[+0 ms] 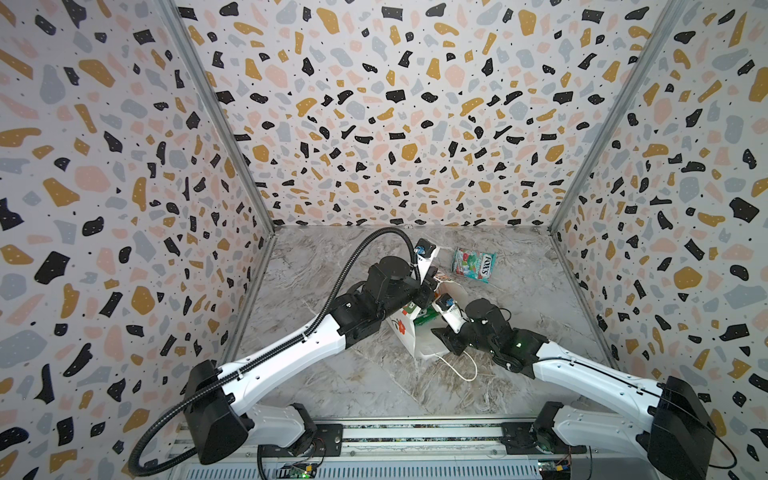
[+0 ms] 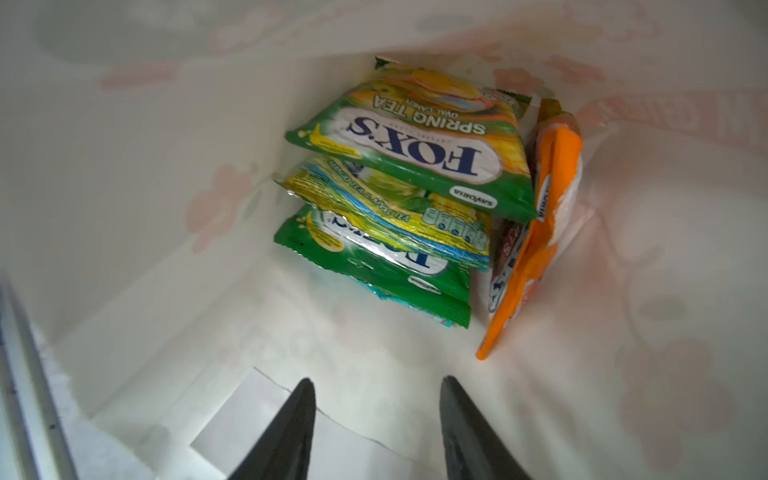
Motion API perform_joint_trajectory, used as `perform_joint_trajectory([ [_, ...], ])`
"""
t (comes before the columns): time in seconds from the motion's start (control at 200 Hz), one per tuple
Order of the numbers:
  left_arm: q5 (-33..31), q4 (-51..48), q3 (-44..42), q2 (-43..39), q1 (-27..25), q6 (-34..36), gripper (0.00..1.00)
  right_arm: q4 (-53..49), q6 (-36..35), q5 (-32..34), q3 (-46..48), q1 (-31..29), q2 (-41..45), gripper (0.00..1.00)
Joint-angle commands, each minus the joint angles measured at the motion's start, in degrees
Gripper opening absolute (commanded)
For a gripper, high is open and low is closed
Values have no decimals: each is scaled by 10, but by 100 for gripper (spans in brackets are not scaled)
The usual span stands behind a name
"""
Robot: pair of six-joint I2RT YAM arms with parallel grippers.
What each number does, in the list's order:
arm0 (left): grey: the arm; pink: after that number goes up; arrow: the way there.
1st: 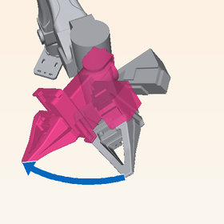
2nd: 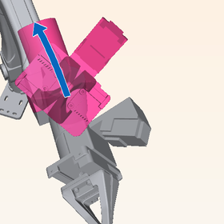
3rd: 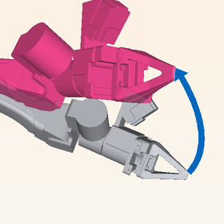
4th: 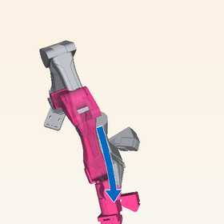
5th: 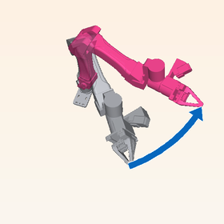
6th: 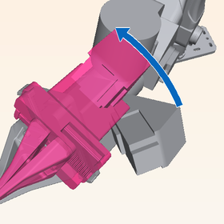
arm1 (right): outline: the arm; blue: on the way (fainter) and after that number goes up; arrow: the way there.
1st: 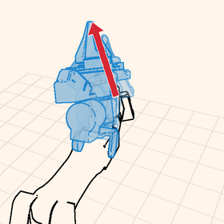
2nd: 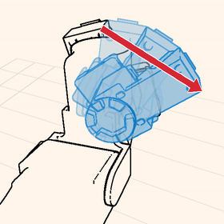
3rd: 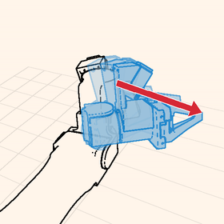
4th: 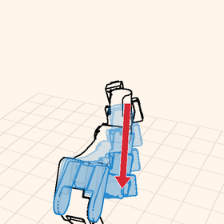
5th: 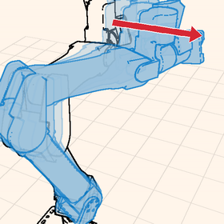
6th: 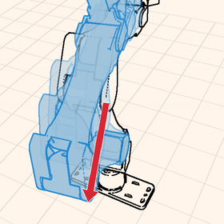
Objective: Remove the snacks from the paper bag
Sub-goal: 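Lower the right gripper into the bag toward the orange pack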
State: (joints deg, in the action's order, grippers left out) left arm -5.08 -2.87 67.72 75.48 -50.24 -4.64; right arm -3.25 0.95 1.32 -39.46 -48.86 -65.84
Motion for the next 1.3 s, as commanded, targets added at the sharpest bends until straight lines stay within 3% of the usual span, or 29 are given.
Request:
perform_joint_trajectory([
  [0.0, -6, 33, -6, -17, 0, -5, 0, 22, 7, 100, -2, -9, -12, 50],
  [0.23, 1, 33, -6, -16, 0, -5, 0, 52, 31, 170, -1, -14, -56, 50],
  [0.726, 16, 32, -5, -19, 0, -5, 0, 95, 53, 257, -53, -14, -172, 37],
  [1.292, 15, 33, -8, -26, 0, -3, 0, 99, 66, 258, -114, 8, -250, 36],
])
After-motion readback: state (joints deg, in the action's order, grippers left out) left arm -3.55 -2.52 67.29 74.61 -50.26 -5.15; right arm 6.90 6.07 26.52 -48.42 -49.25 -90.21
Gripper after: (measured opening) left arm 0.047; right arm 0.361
